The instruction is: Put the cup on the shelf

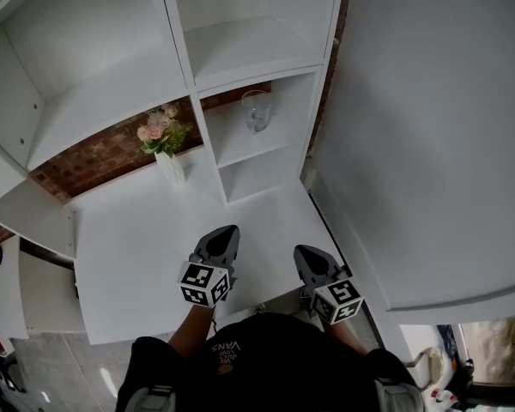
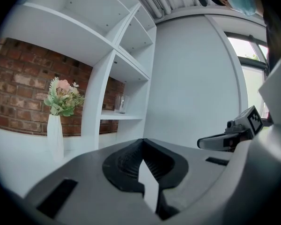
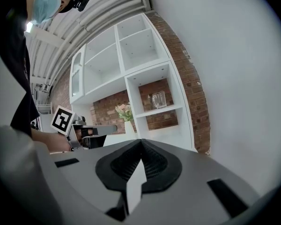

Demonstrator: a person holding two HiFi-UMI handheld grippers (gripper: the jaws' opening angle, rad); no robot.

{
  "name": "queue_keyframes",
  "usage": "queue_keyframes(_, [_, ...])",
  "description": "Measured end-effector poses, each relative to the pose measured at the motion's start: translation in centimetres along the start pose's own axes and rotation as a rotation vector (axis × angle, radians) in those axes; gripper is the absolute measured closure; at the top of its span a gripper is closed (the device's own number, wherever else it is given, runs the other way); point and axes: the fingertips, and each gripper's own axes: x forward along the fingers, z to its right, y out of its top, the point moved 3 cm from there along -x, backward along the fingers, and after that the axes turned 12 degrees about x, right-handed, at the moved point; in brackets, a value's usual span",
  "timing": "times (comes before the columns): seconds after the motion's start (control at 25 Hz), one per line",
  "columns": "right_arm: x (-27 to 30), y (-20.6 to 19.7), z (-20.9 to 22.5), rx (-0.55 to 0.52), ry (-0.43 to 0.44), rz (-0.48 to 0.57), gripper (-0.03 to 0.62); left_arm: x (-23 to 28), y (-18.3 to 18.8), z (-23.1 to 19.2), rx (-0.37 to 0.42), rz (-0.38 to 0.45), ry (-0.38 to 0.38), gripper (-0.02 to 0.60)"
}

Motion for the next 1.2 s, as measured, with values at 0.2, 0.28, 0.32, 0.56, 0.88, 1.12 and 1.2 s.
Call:
queue_keyframes(0.2, [0.2,-0.6,0.0,-0.017,-0.017,0.003,0.594,-1.1,-1.1,0.1,-0.018,-0.020,-0.002,0.574])
queue_keyframes(0.28, [0.2,-0.9,-0.1,-0.019,-0.019,0.001,0.594,-1.4,-1.5,0.4,-0.024,-0.024,-0.010,0.574])
queue_keyframes(0.32, [0.2,-1.0,-0.1,-0.020,-0.018,0.000,0.594,-1.5,-1.6,0.5,-0.024,-0.026,-0.014,0.574])
queue_keyframes(0.56, [-0.1,-1.9,0.2,-0.034,-0.025,-0.009,0.594,-2.2,-2.3,1.5,-0.009,-0.037,-0.032,0.574])
queue_keyframes(0.88, [-0.8,-2.7,1.2,-0.021,-0.060,-0.013,0.595,-3.2,-2.6,2.6,0.018,-0.091,-0.034,0.574])
queue_keyframes(1.12, [-1.1,-2.5,1.6,-0.026,-0.079,-0.003,0.595,-3.0,-2.5,3.2,0.016,-0.075,-0.032,0.574])
queue_keyframes(1.2, [-1.2,-2.4,1.7,-0.025,-0.082,0.001,0.595,-3.0,-2.4,3.3,0.031,-0.081,-0.033,0.574])
